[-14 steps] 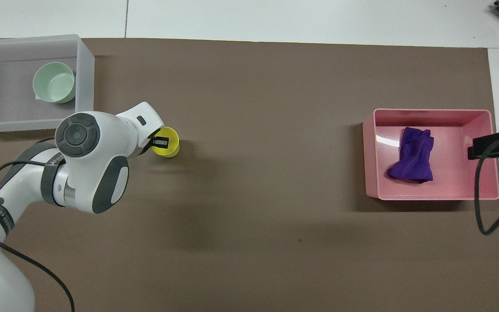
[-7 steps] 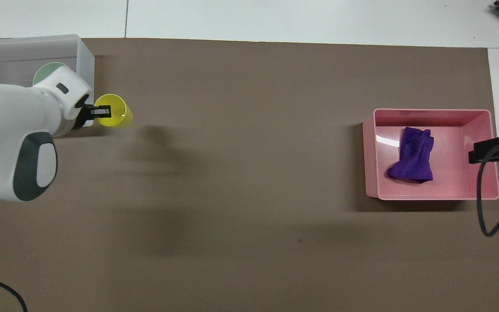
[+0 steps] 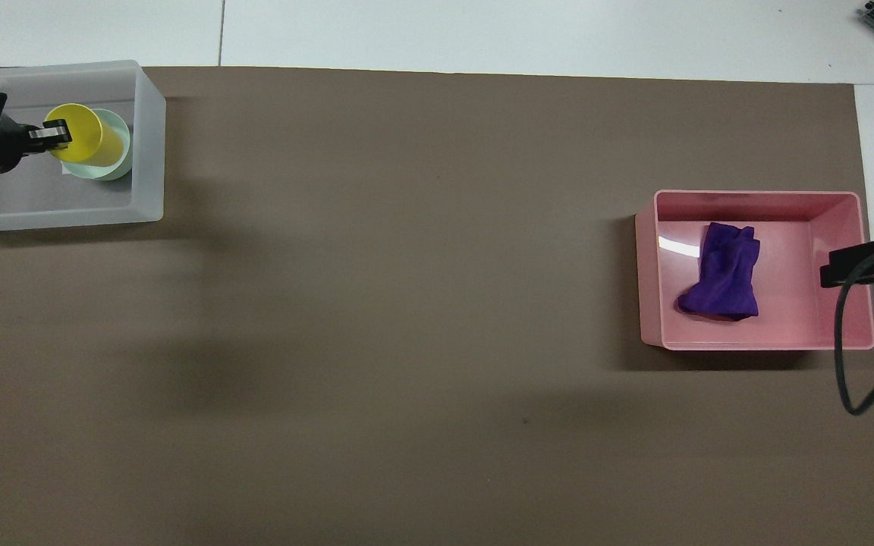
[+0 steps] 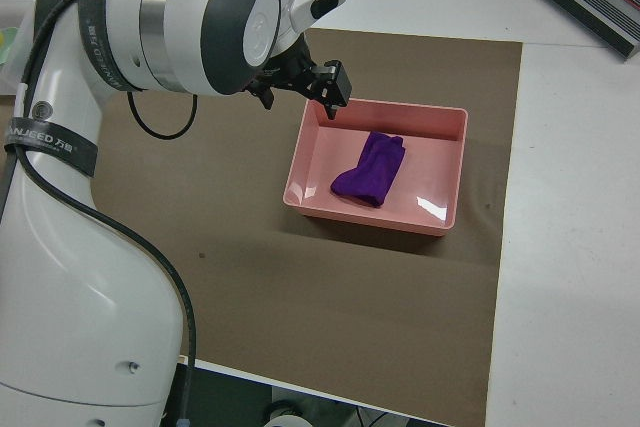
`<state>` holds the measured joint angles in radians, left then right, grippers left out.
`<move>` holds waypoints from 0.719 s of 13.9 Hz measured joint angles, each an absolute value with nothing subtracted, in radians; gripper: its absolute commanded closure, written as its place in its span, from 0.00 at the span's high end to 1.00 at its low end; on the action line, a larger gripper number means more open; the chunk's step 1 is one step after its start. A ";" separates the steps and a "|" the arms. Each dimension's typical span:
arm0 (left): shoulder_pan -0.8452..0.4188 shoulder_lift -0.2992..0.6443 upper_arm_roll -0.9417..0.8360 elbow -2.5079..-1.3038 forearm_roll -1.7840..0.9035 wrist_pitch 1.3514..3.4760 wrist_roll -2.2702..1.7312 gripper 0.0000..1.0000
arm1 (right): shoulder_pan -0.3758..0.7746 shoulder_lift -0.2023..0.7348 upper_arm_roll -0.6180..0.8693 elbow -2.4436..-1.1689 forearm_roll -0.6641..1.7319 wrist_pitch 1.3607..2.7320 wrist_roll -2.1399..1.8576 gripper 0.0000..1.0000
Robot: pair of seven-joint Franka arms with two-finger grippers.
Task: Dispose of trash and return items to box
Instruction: 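Lower the yellow cup into the bowl and open the left gripper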
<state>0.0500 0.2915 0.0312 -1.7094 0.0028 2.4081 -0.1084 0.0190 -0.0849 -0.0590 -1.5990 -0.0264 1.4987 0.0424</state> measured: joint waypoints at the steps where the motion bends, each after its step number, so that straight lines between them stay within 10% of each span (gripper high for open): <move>1: 0.067 0.327 0.031 -1.679 0.003 2.405 -0.108 0.00 | 0.019 -0.085 -0.059 -1.599 -0.026 1.499 0.042 1.00; 8: 0.101 0.539 0.029 -1.513 -0.003 2.416 -0.109 0.00 | 0.019 -0.089 -0.059 -1.607 -0.026 1.499 0.042 1.00; 9: 0.101 0.546 0.029 -1.513 -0.003 2.416 -0.109 0.05 | 0.019 -0.091 -0.059 -1.608 -0.026 1.499 0.042 1.00; 10: 0.101 0.549 0.029 -1.514 -0.003 2.415 -0.107 0.31 | 0.019 -0.092 -0.059 -1.609 -0.026 1.499 0.042 1.00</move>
<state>0.1013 0.5489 0.0287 -1.5137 -0.0032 2.4151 -0.1066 0.0190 -0.0923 -0.0590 -1.6092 -0.0263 1.4987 0.0424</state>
